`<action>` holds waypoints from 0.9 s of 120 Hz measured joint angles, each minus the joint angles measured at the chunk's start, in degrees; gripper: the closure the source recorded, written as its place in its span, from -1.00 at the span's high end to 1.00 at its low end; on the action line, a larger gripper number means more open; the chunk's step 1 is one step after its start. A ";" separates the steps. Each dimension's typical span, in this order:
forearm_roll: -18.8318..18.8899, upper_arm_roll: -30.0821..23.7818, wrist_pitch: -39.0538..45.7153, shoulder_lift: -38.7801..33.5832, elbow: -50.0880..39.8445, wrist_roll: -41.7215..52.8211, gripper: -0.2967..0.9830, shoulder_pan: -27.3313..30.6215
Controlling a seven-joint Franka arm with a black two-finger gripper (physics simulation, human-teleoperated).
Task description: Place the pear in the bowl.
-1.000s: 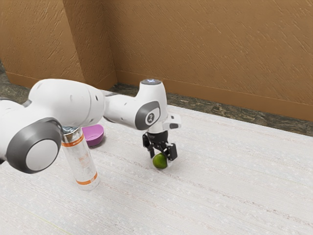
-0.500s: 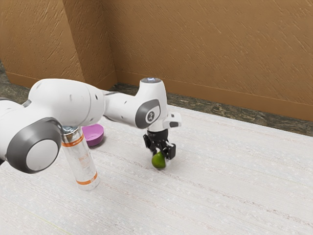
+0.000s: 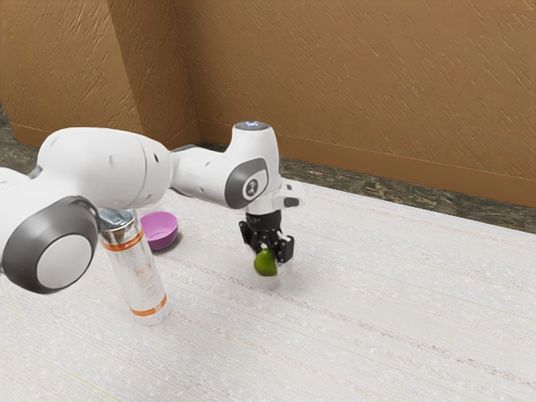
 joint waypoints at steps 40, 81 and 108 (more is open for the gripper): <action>1.71 12.13 -8.60 -5.04 5.88 3.58 -0.03 2.87; 1.90 12.48 -11.36 -5.16 5.72 9.16 -0.06 11.94; 2.05 12.61 -11.19 -3.84 3.12 11.48 -0.07 12.98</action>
